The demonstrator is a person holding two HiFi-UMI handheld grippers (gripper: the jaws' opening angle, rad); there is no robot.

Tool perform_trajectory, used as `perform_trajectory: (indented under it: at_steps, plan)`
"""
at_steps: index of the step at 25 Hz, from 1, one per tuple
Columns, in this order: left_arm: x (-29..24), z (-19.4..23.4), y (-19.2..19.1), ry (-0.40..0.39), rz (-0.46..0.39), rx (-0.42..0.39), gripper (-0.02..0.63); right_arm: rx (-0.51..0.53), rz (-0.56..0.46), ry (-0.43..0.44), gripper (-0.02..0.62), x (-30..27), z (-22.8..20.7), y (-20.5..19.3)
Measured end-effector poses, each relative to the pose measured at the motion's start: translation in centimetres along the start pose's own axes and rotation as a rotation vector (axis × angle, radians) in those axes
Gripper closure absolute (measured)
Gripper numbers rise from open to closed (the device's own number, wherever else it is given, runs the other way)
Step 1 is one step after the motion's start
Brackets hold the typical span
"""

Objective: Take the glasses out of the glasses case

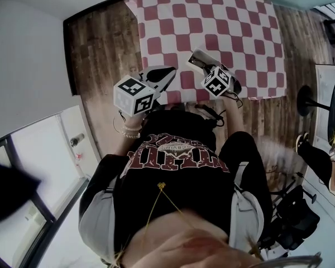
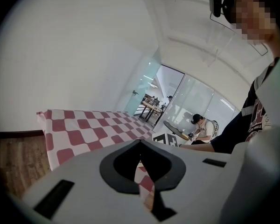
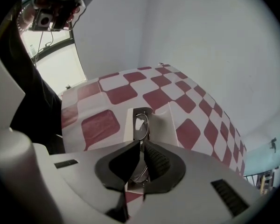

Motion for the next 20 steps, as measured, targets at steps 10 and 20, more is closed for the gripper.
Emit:
perform_trajectory:
  at_steps: [10,20]
  plan:
    - [0.4,0.3,-0.5,-0.008,0.003,0.016,0.607,0.116,0.094,0.027,0.569,-1.1,-0.1,0.4]
    - [-0.5,-0.4,-0.4,-0.039,0.011,0.003,0.607,0.111,0.108,0.097,0.532,-0.9,0.2,0.7]
Point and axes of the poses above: the fingertips, and each gripper's own axes: x backward along the fingers, z to its left, y out of its top, the point moved 1 cm from there along x, backward along the fingers, and after that the axes turned 3 degrees about x, right-handed, at the moved point
